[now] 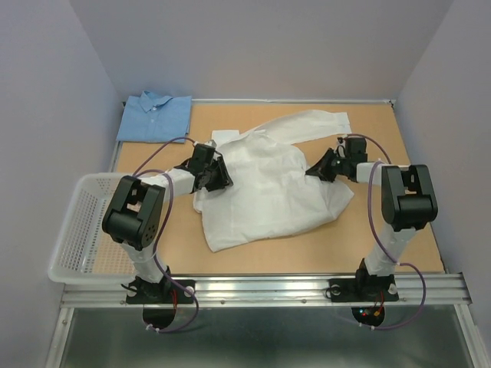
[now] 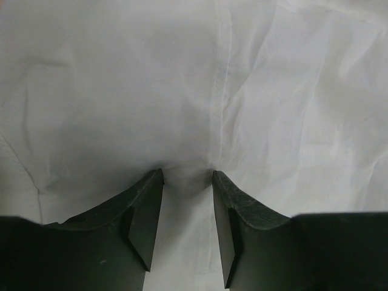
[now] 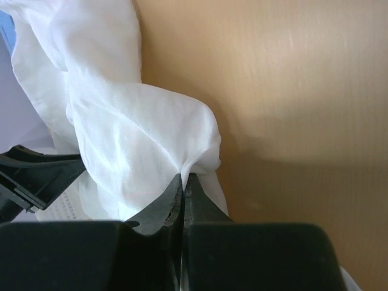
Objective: Fold and stack the long sleeve shirts
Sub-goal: Flatten the shirt out
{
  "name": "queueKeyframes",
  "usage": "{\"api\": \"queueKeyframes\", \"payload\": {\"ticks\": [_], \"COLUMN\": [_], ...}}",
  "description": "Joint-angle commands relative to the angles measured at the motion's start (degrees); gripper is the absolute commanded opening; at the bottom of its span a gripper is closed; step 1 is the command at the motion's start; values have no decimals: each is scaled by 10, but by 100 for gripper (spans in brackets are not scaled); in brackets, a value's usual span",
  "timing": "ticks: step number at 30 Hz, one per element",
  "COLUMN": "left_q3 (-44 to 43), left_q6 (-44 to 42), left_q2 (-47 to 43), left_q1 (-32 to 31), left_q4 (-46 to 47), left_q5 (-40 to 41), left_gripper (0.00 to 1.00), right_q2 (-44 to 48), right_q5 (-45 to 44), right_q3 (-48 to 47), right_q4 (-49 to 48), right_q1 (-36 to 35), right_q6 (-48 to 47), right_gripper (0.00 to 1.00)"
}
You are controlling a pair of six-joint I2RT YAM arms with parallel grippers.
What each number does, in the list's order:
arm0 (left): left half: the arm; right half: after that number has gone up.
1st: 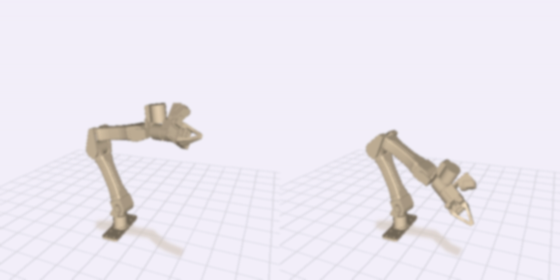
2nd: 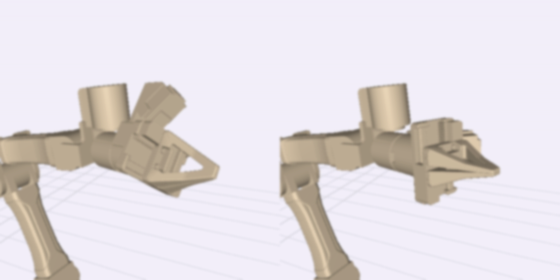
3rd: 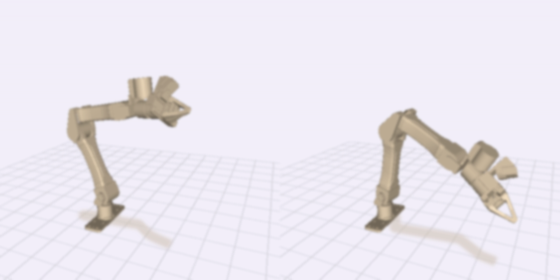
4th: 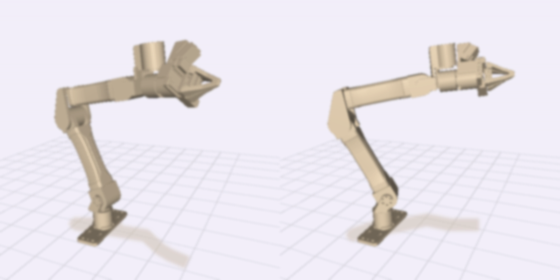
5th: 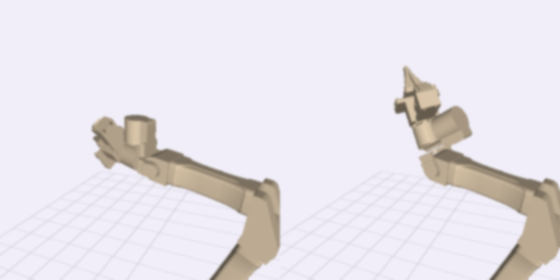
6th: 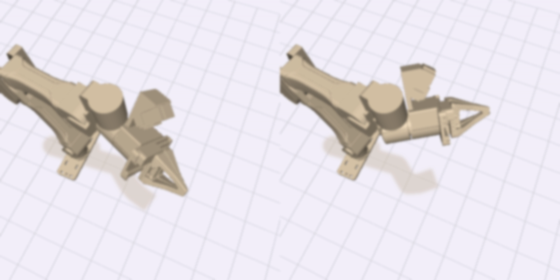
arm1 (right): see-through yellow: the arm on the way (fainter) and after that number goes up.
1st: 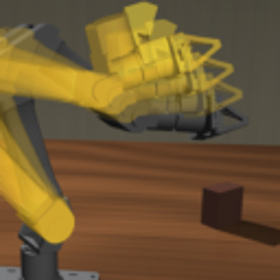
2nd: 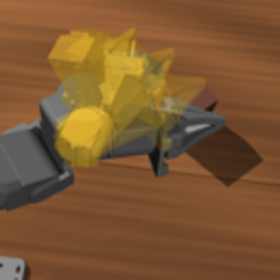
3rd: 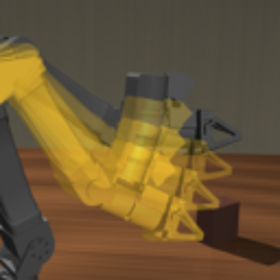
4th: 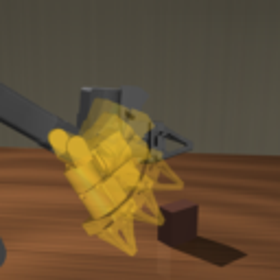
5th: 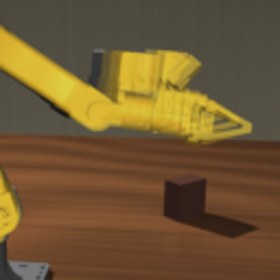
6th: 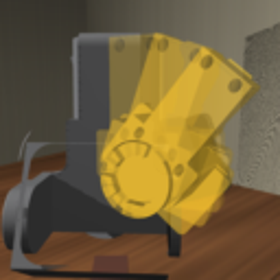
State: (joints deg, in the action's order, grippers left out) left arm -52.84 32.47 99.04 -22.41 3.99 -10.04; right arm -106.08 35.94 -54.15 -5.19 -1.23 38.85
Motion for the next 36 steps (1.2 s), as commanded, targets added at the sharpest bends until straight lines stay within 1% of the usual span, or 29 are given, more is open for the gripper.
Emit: {"api": "queueKeyframes", "payload": {"ticks": [1, 2, 3, 4, 5, 6, 7, 8, 9, 13, 14, 15, 16, 17, 18, 19, 20, 21, 22, 23, 25, 26, 28, 29, 31, 32, 34, 35, 36], "left_q3": [23, 24, 24, 22, 20, 19, 18, 15, 12, 7, 7, 6, 6, 5, 5, 5, 5, 5, 4, 0, -5, -11, -18, -25, -29, -31, -36, -38, -38], "left_q6": [-1, -1, -2, -3, -5, -7, -7, -10, -13, -15, -16, -17, -17, -19, -19, -20, -21, -21, -21, -24, -26, -28, -32, -33, -35, -35, -35, -36, -39], "left_q2": [-14, -16, -17, -21, -23, -25, -28, -29, -32, -42, -43, -43, -42, -41, -40, -39, -39, -39, -40, -43, -46, -49, -65, -72, -96, -104, -122, -125, -126], "left_q1": [-3, -3, -3, -3, -3, -3, -3, -3, -3, -3, -3, -3, -3, -3, -3, -3, -3, -3, -3, -3, -3, -3, -3, -3, -2, -1, 5, 8, 10], "left_q4": [-43, -43, -43, -43, -43, -44, -49, -52, -60, -68, -70, -70, -72, -72, -73, -75, -76, -76, -78, -79, -83, -88, -98, -101, -105, -106, -107, -108, -108], "left_q5": [11, 13, 13, 16, 21, 25, 27, 31, 38, 45, 45, 45, 45, 47, 46, 45, 45, 44, 43, 44, 45, 45, 49, 54, 60, 63, 65, 66, 67], "left_gripper": [50, 50, 50, 49, 49, 49, 49, 49, 49, 49, 49, 49, 49, 49, 49, 49, 49, 49, 49, 49, 49, 49, 49, 49, 50, 50, 52, 52, 52], "right_q2": [67, 81, 94, 110, 133, 147, 163, 170, 174, 178, 171, 166, 161, 157, 157, 160, 166, 175, 198, 207, 221, 229, 236, 245, 250, 248, 239, 238, 234], "right_q5": [-41, -78, -103, -132, -189, -219, -250, -280, -330, -447, -493, -501, -498, -490, -467, -458, -450, -463, -481, -504, -502, -496, -469, -461, -449, -437, -389, -369, -320], "right_q3": [-85, -101, -136, -154, -189, -190, -220, -234, -255, -267, -260, -254, -249, -237, -230, -220, -214, -207, -203, -200, -201, -200, -185, -172, -152, -130, -104, -73, -56], "right_q4": [41, 70, 96, 149, 175, 200, 247, 267, 305, 371, 381, 389, 397, 410, 413, 417, 420, 422, 423, 425, 432, 442, 453, 453, 452, 452, 439, 426, 414], "right_q1": [-4, -4, -4, -4, -4, -5, -10, -14, -21, -97, -149, -174, -195, -226, -239, -249, -250, -249, -248, -238, -210, -166, -114, -71, -36, -2, 34, 72, 89], "right_q6": [-56, -84, -100, -113, -140, -154, -178, -191, -205, -248, -250, -251, -248, -237, -229, -219, -210, -201, -198, -198, -197, -186, -170, -152, -136, -122, -104, -96, -79], "right_gripper": [1, 1, 1, 1, 1, 1, 1, 1, 1, 1, 1, 2, 9, 18, 37, 52, 52, 62, 67, 77, 81, 81, 81, 81, 81, 81, 81, 80, 77]}}
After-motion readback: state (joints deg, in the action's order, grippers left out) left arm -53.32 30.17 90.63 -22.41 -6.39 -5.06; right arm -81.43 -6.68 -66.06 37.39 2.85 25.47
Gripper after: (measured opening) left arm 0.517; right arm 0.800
